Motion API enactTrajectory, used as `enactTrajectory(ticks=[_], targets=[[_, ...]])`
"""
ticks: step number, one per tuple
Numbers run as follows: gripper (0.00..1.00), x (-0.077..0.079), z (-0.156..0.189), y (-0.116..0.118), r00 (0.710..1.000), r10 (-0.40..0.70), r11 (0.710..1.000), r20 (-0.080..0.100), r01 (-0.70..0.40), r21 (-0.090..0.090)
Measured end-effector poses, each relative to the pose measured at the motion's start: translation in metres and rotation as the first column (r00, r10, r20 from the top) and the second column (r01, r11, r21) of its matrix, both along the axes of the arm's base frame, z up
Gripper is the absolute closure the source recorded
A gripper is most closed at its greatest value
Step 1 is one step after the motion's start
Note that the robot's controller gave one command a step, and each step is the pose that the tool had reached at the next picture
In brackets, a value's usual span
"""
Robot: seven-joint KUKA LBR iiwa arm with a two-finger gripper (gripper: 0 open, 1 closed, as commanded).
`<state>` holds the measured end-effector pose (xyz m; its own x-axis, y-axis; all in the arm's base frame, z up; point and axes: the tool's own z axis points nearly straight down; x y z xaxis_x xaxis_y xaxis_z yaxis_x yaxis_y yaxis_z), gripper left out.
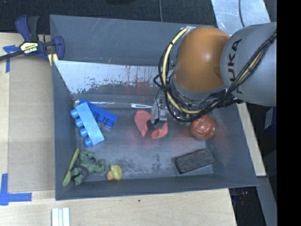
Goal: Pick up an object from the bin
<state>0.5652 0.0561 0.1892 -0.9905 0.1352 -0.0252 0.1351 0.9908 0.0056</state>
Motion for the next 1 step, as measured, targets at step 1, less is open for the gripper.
enactTrajectory(ticks=[1], targets=[[1.00, -0.0073, 0.0552, -0.0038, 0.998, 0.068, 0.998, -0.006, -0.068, -0.003]])
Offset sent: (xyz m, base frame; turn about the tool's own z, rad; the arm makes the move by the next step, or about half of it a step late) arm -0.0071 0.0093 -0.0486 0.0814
